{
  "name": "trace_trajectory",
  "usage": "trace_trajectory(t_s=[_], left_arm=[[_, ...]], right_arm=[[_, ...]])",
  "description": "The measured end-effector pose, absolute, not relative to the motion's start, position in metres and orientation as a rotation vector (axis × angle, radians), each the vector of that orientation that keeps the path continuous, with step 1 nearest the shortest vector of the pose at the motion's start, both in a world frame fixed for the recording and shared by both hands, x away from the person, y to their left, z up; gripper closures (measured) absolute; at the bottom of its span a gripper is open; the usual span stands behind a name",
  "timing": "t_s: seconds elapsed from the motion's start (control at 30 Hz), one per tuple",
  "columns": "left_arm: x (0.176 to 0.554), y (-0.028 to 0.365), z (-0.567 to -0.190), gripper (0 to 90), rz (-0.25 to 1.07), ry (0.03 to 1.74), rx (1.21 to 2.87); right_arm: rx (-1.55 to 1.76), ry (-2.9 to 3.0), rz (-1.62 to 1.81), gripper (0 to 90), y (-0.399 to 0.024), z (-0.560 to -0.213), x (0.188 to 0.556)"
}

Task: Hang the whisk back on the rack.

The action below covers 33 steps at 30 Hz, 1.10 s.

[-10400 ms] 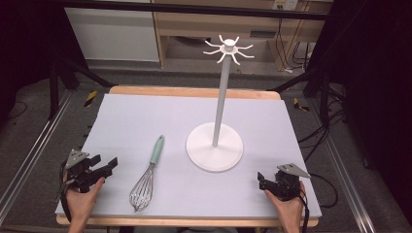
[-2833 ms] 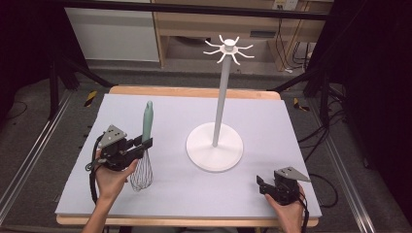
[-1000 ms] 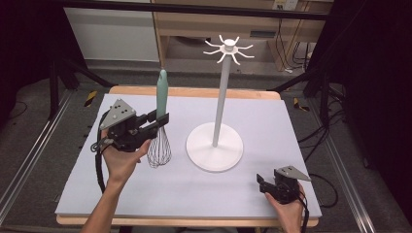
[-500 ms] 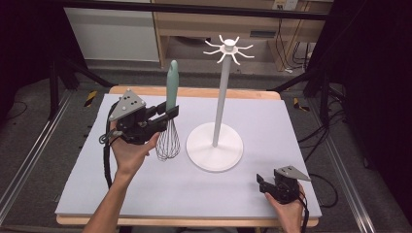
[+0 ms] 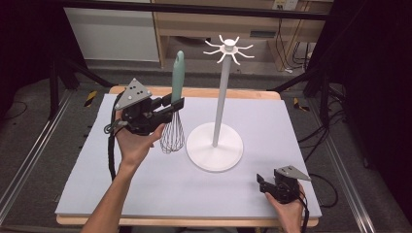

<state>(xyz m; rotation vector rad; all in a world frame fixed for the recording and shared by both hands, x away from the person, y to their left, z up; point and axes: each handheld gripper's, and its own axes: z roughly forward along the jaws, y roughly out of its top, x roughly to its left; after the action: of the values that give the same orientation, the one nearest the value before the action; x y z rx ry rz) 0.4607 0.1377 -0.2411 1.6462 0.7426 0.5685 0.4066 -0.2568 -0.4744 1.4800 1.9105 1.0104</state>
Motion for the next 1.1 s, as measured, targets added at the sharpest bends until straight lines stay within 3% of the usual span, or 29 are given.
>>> trace_trajectory(t_s=[1.1], left_arm=[[0.487,0.112,-0.234,68.7,0.543,0.738,1.695]], right_arm=[[1.479,1.906,1.009,30.8,-0.257,-0.474,0.407]])
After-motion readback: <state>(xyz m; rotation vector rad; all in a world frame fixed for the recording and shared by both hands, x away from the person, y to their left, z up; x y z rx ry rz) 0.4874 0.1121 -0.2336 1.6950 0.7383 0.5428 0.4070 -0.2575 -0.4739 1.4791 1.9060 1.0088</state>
